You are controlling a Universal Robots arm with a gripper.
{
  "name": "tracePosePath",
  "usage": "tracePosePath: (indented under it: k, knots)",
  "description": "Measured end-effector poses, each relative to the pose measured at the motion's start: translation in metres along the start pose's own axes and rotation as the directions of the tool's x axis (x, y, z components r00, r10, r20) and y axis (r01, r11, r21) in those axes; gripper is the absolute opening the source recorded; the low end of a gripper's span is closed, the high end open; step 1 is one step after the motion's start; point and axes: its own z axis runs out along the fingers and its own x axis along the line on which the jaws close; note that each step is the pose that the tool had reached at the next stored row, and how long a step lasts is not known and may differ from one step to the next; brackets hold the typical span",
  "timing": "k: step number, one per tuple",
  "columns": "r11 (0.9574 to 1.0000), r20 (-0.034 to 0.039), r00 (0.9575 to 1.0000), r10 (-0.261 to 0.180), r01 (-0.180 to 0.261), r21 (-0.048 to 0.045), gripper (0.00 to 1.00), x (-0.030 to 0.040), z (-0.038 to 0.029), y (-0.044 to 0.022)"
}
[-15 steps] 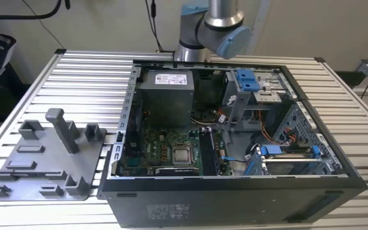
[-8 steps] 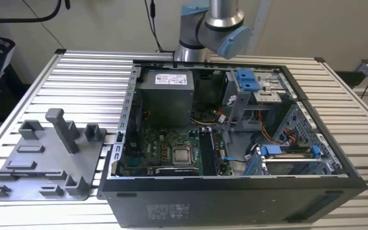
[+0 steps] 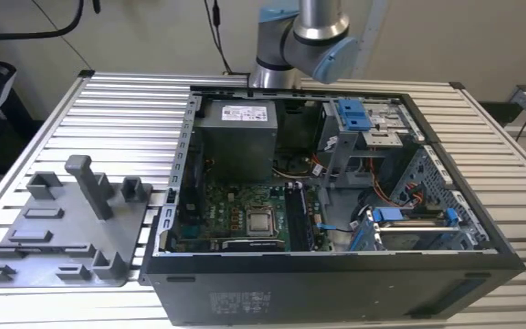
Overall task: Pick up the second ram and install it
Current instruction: 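Reach for the second ram, then pick up the second ram and move it above second insertion slot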
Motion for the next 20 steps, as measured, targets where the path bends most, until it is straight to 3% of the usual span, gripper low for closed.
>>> tracePosePath:
  k: [10,20]
  knots:
    - [0.9999,-0.0005,0.9999,-0.013,0.013,0.0000,0.11,0.0000,0.0004,-0.0208]
    - [0.9999,-0.0006,0.9999,-0.013,0.013,0.0000,0.11,0.0000,0.0004,-0.0219]
